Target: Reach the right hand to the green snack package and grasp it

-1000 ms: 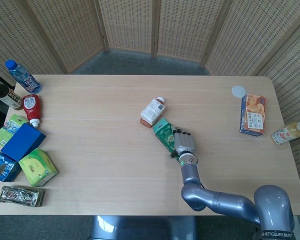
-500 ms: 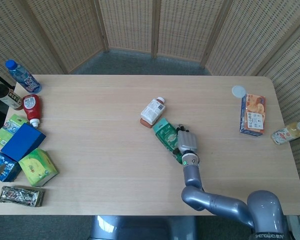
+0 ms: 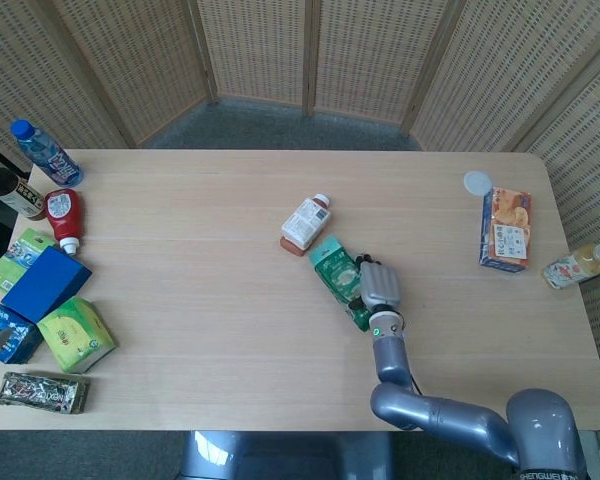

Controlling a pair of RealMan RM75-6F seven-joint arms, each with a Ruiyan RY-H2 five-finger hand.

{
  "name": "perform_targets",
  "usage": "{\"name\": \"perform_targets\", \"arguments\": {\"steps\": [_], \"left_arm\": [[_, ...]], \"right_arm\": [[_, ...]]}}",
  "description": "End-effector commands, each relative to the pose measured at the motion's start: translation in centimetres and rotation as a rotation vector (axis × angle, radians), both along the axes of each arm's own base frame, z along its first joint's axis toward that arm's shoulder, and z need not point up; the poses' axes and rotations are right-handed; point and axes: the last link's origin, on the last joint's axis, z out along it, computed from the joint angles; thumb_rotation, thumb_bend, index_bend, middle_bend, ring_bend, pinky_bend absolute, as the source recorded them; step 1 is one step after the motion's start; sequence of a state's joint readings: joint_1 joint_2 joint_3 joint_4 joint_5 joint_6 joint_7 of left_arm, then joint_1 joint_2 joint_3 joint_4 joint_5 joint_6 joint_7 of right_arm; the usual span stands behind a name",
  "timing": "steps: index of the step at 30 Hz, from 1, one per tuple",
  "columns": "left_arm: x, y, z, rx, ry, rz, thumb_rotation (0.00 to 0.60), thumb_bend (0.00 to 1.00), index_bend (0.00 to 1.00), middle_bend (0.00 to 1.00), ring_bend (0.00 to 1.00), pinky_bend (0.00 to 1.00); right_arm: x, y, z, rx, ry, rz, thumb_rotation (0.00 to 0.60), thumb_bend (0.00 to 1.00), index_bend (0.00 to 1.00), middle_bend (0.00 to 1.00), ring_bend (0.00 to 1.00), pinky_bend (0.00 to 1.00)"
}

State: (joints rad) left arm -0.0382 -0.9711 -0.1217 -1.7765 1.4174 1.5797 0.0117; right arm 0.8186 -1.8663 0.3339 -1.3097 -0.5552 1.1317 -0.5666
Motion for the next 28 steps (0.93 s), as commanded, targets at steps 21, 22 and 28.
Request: {"name": "perform_targets", "arguments": {"steps": [21,22,28], "left_arm": [[0.1,0.1,-0.5,-0.021,0.000,-0.009,0.600,0.00,0.00,0.00,0.00,0.00],[0.1,0.1,-0.4,-0.019,-0.001,-0.010,0.600,0.00,0.00,0.00,0.00,0.00],[0.1,0.1,-0.3,-0.015,-0.004,-0.008,0.600,0.00,0.00,0.00,0.00,0.00]], "right_arm": [[14.3,0.8,15.1,-0.192,-0.174,0.279,0.600,0.00,0.23,0.23,0.24,0.55],[14.9,0.6,15.5,-0.198,-0.176,0.282,0.600,0.00,0.23,0.23,0.24,0.55],[16.0,0.7,16.4,-0.205,-0.172,0.290,0.600,0.00,0.23,0.23,0.24,0.55]]}}
